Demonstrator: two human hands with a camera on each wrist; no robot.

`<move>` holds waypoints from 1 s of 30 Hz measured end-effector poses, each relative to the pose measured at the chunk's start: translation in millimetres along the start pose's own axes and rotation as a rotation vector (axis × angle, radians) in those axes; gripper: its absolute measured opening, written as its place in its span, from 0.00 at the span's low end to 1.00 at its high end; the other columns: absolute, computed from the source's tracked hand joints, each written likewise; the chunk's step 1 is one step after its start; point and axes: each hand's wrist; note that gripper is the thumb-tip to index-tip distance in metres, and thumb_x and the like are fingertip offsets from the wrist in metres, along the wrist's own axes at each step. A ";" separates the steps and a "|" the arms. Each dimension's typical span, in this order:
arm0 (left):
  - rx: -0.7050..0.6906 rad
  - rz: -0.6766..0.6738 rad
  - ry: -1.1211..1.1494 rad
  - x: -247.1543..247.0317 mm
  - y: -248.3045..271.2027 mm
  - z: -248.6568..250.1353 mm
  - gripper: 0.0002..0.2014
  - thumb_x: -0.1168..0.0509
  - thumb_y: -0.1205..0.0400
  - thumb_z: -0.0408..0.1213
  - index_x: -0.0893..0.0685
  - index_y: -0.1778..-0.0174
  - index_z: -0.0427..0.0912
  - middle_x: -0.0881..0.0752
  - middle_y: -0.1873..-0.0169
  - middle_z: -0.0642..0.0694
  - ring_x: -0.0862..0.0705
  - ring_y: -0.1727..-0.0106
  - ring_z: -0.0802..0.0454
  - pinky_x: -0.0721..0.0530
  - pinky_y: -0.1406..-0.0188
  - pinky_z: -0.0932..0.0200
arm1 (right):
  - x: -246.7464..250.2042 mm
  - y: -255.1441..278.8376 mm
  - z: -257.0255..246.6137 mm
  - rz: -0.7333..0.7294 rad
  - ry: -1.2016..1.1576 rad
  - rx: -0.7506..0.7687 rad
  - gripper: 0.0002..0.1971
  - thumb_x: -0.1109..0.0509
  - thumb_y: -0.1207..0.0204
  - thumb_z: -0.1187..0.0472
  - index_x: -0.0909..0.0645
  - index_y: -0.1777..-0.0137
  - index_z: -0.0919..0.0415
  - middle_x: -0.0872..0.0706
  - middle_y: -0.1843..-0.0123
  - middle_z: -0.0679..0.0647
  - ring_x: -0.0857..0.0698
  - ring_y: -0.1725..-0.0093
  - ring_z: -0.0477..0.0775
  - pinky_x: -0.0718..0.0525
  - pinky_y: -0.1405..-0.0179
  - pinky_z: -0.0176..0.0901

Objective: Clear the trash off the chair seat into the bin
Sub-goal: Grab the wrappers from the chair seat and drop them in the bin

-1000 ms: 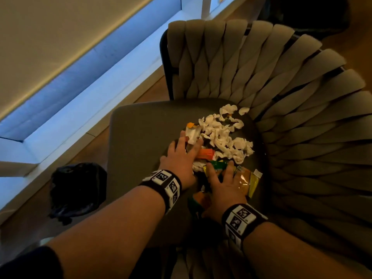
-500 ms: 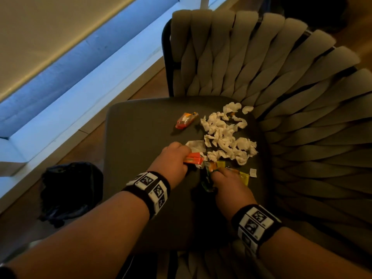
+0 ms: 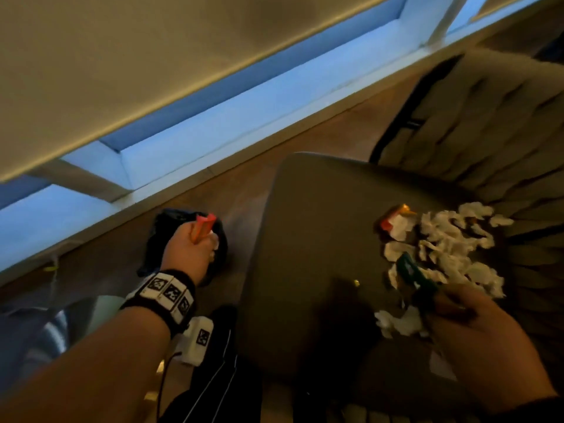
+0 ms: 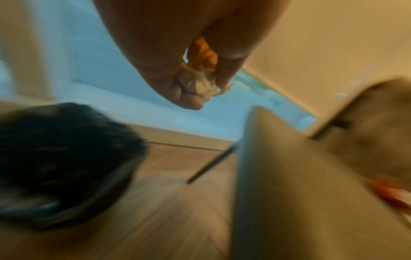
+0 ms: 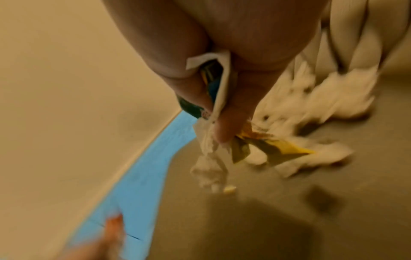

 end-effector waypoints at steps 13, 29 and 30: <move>0.479 0.029 0.341 53.4 -108.6 -97.9 0.14 0.27 0.22 0.40 0.16 0.45 0.36 0.12 0.46 0.35 0.14 0.54 0.42 0.13 0.40 0.39 | -173.9 -43.1 -97.9 -0.399 -0.314 0.015 0.17 0.33 0.25 0.76 0.19 0.43 0.57 0.10 0.51 0.67 0.08 0.64 0.69 0.15 0.78 0.49; 0.805 -0.352 -0.048 4.5 -21.6 -175.0 0.24 0.39 0.18 0.51 0.24 0.28 0.42 0.19 0.33 0.39 0.18 0.40 0.43 0.24 0.45 0.58 | -424.1 -129.4 -130.0 -0.472 0.312 0.096 0.07 0.29 0.28 0.63 0.20 0.53 0.52 0.13 0.55 0.57 0.14 0.58 0.57 0.14 0.62 0.48; 0.816 -0.326 -0.034 7.3 -24.5 -177.5 0.22 0.42 0.14 0.48 0.26 0.27 0.41 0.21 0.30 0.40 0.20 0.35 0.44 0.25 0.43 0.59 | -435.2 -133.0 -129.0 -0.471 0.307 0.062 0.07 0.29 0.27 0.63 0.20 0.51 0.53 0.14 0.54 0.58 0.15 0.57 0.57 0.15 0.60 0.49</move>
Point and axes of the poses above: each hand's wrist, its own y-axis away from the middle knuckle, its own x-axis out of the back of the hand, z = x × y
